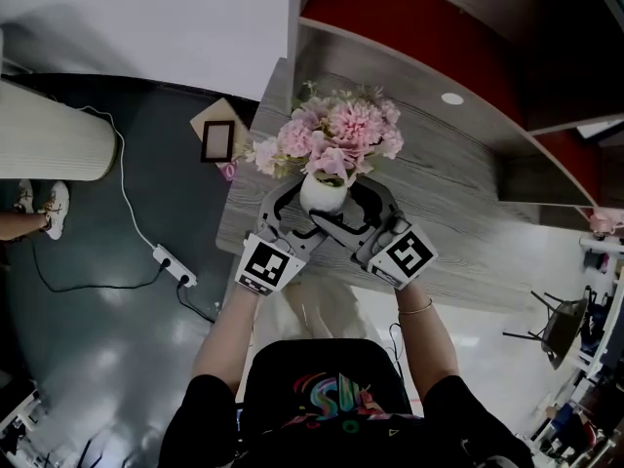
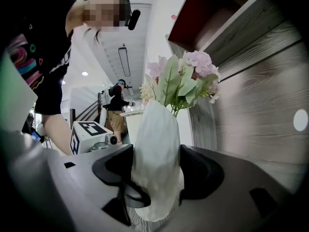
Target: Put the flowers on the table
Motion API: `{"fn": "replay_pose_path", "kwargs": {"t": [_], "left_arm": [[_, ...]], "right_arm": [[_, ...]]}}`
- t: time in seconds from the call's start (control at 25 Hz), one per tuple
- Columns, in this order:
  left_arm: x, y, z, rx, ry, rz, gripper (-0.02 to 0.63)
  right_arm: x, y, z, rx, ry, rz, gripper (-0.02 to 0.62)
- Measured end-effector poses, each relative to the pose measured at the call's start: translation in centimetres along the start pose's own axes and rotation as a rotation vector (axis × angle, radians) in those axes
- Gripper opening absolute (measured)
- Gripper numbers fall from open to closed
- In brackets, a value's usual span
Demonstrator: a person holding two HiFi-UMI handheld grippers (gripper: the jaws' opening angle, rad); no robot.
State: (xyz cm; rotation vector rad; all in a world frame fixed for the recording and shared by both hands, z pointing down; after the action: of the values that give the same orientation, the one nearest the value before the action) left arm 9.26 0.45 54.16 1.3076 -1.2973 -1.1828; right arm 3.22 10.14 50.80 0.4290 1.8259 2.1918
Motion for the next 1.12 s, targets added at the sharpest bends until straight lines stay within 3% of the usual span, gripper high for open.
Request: {"fn": "replay_pose_path", "kwargs": {"t": [0.24, 0.64, 0.84, 1.0, 1.12], "left_arm": [[0.0, 1.0, 0.0, 0.009, 0.005, -0.019, 0.367], [1.8, 2.7, 0.0, 0.063, -0.008, -0.008, 0.367], [2.9, 2.1, 2.4, 0.047, -0.011, 0.000, 0.367], [2.9, 2.1, 2.5, 0.035, -0.011, 0.004, 0.365], [2.8, 2.3, 2.5, 0.009, 0.000, 0.005, 0.353]], "right_arm": [[0.2, 1.0, 0.1, -0.015, 0.018, -0.010, 0.322], [0.3, 2.0, -0.7, -0.017, 0.069, 0.059, 0.324], [2.1, 1.7, -2.8, 0.036, 0.061, 0.020, 0.324], [2.2, 1.7, -3.0, 0.034, 0.077, 0.054, 0.324], [2.7, 2.3, -3.4, 0.034, 0.093, 0.016, 0.322]]}}
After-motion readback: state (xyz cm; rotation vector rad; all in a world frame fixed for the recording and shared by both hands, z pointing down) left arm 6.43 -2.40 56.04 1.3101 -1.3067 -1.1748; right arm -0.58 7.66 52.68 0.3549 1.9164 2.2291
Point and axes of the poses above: the fingertips, and each gripper's own axes: x backward along the fingers, z to its right, y out of its underside, the point moved 8 cm from there along x, backward along the fingers, and after that the axes turned 13 degrees about z, right-handed, at the moved point
